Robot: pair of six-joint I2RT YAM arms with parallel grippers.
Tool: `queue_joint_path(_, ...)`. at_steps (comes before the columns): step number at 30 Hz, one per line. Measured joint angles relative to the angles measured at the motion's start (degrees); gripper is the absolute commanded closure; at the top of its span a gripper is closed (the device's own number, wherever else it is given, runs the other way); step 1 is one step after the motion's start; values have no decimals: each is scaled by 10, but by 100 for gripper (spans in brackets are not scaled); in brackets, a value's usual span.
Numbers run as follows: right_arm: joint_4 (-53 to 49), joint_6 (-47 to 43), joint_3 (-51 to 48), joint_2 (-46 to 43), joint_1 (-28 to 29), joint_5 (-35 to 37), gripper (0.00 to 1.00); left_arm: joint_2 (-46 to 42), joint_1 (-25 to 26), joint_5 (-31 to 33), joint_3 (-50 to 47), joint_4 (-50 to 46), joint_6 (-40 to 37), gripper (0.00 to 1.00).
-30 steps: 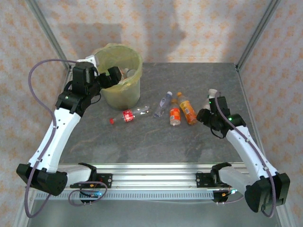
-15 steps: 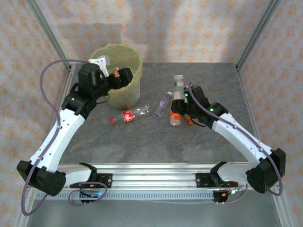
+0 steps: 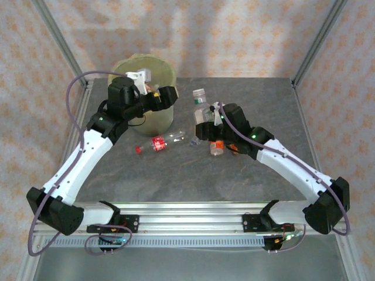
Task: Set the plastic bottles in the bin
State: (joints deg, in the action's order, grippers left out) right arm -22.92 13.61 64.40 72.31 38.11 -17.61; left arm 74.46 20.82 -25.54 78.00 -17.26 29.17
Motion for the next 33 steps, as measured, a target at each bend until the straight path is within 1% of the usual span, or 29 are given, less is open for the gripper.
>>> queue_joint_path(2,14,-3,-7,-8,0,-14,72,13,7,-16,8,2,0,1)
queue_joint_path(7,38,-5,-14,-23,2,-46,72,49,45,-49,45,3,-7,3)
queue_joint_path(10,51,-9,-14,-24,10,-59,71,64,63,-59,65,3,-12,6)
queue_joint_path(13,55,-13,-14,-24,18,-69,71,77,70,-68,79,4,-13,9)
queue_joint_path(22,68,-12,-14,-24,21,-86,70,110,73,-86,93,4,-20,30)
queue_joint_path(25,67,-12,-15,-24,21,-90,70,112,76,-96,94,7,-19,42)
queue_joint_path(27,67,-10,-15,-24,22,-93,69,113,79,-101,98,10,-18,56)
queue_joint_path(30,71,-8,-15,-25,21,-92,66,118,82,-105,108,10,-21,80)
queue_joint_path(32,71,-6,-15,-25,21,-88,63,124,82,-106,112,10,-23,89)
queue_joint_path(33,70,-4,-15,-25,20,-87,61,126,82,-108,112,11,-22,92)
